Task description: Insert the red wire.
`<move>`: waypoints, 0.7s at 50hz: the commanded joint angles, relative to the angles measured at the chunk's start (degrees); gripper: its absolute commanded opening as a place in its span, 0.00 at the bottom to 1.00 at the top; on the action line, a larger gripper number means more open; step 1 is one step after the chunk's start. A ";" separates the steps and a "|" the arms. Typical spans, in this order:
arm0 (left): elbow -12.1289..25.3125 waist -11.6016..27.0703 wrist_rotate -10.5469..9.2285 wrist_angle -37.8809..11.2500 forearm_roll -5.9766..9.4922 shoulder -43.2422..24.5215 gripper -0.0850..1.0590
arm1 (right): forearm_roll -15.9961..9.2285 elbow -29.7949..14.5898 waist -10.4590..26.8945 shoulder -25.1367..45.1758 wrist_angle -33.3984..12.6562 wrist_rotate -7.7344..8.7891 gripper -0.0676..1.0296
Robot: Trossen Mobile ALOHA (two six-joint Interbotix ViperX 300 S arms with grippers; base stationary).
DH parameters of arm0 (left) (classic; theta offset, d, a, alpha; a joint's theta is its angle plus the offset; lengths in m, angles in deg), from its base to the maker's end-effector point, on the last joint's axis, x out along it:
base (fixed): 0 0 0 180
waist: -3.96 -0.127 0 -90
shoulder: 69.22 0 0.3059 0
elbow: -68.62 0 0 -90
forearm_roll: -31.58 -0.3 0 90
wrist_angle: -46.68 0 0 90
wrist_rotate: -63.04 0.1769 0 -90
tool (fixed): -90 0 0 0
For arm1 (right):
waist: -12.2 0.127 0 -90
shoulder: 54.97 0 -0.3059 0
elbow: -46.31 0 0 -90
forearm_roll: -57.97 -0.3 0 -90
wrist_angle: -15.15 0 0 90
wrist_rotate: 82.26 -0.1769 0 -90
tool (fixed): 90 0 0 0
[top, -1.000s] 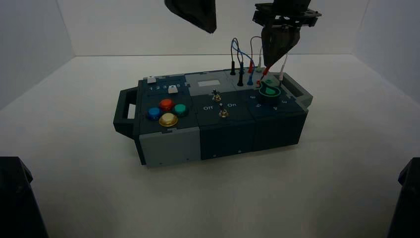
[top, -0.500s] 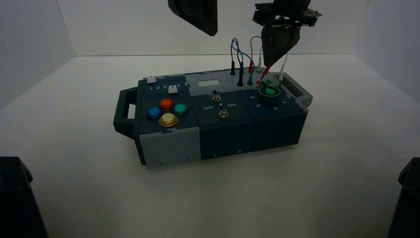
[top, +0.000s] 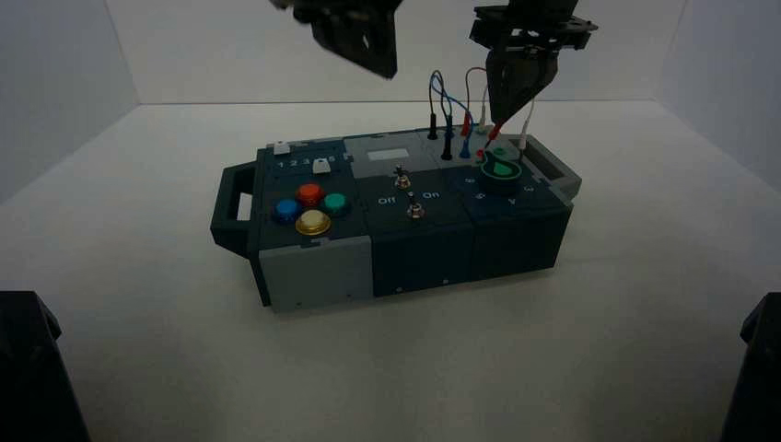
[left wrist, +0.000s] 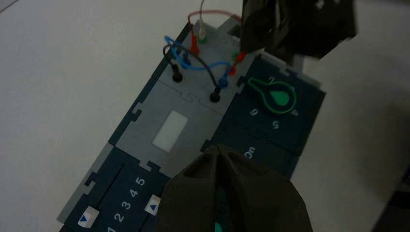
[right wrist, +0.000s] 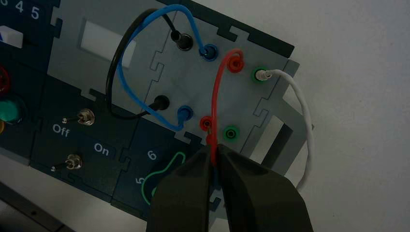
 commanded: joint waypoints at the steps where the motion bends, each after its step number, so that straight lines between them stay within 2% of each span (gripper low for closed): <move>1: -0.53 -0.18 1.05 3.52 -0.09 0.35 0.05 | -0.09 -1.67 0.26 -1.23 0.18 0.18 0.04; 10: -2.02 -0.26 1.49 5.98 -0.09 0.44 0.05 | -0.09 -1.85 0.18 -1.14 0.26 0.26 0.04; 35: -2.11 -0.18 1.85 5.89 0.00 0.35 0.05 | -0.44 -1.93 0.70 -0.53 0.09 0.18 0.04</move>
